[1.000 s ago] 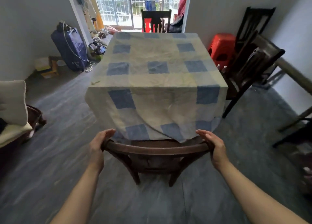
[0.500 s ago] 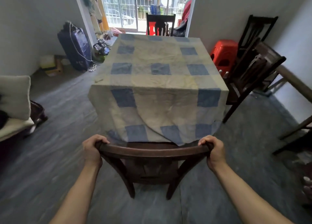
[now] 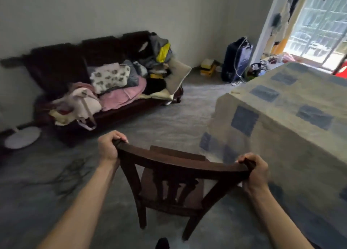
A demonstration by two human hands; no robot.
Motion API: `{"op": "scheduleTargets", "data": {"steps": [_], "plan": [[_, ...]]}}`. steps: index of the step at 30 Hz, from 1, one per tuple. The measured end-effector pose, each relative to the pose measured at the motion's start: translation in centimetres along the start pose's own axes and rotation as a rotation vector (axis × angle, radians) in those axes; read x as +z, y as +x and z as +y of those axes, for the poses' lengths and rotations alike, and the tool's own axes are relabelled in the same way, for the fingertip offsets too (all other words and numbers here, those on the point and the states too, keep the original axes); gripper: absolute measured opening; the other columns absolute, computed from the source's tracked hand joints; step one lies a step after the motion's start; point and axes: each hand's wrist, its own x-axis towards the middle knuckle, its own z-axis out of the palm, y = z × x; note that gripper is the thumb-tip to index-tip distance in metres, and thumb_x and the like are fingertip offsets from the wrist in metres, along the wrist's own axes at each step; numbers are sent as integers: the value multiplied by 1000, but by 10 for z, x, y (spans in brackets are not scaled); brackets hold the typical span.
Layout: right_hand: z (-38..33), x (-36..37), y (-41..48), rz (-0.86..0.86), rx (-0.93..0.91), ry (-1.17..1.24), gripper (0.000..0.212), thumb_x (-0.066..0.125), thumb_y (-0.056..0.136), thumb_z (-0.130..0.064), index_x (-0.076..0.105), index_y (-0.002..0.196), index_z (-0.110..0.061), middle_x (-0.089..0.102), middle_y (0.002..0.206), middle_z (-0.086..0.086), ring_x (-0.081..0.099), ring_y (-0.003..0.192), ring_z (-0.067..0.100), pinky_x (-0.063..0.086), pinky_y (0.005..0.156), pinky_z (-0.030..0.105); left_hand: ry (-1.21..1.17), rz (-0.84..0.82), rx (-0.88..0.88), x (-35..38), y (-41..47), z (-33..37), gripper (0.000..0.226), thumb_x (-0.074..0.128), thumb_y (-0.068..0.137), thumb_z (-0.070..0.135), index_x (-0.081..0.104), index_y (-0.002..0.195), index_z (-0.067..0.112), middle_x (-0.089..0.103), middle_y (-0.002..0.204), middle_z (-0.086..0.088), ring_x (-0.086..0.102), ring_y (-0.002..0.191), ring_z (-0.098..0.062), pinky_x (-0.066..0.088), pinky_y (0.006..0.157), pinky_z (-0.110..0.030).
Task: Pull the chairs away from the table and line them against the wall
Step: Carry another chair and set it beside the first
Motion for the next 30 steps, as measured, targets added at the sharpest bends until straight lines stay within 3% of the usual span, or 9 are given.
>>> {"op": "scheduleTargets", "data": {"steps": [3, 8, 12, 16, 20, 22, 30], "plan": [[0, 49, -6, -228, -31, -131, 33, 52, 79, -7, 70, 53, -19, 63, 56, -5, 60, 59, 13, 50, 66, 30, -20, 207, 118, -68, -54, 45, 33, 41, 65, 14, 62, 40, 16, 57, 46, -6, 50, 50, -28, 38, 58, -37], [0, 154, -49, -523, 142, 86, 26, 51, 73, -13, 64, 51, -18, 56, 54, 1, 54, 57, 20, 48, 64, 32, -66, 526, 280, -161, -150, 106, 33, 41, 66, 14, 61, 40, 16, 55, 46, -5, 45, 56, -35, 37, 60, -39], [6, 224, -103, -760, 185, 98, 32, 46, 76, -12, 62, 49, -19, 55, 53, 2, 52, 58, 24, 45, 67, 35, -88, 738, 398, -216, -229, 145, 31, 40, 65, 14, 59, 41, 16, 53, 46, -6, 48, 47, -27, 39, 54, -33], [21, 281, -192, -995, 273, 130, 36, 41, 76, -12, 62, 47, -19, 55, 52, 1, 52, 55, 21, 45, 62, 29, -146, 956, 531, -271, -330, 179, 29, 40, 63, 14, 58, 41, 17, 53, 47, -4, 49, 44, -23, 38, 51, -28], [40, 312, -268, -1136, 396, 164, 39, 37, 81, -7, 60, 50, -15, 54, 53, 3, 51, 55, 21, 47, 62, 27, -90, 1098, 611, -304, -412, 198, 11, 53, 48, 23, 59, 40, 18, 54, 46, -2, 49, 44, -22, 37, 51, -28], [53, 326, -320, -1232, 469, 143, 41, 37, 83, -6, 60, 50, -15, 53, 55, 3, 51, 56, 23, 46, 61, 28, -76, 1199, 665, -324, -467, 203, 17, 51, 50, 29, 59, 40, 19, 54, 46, -1, 49, 44, -22, 37, 51, -29], [86, 332, -550, -1557, 615, 33, 40, 39, 82, -10, 61, 49, -16, 54, 55, 3, 52, 58, 26, 44, 58, 29, -103, 1568, 809, -393, -684, 203, 21, 47, 56, 21, 60, 40, 17, 55, 47, -3, 50, 45, -22, 42, 49, -25]]}}
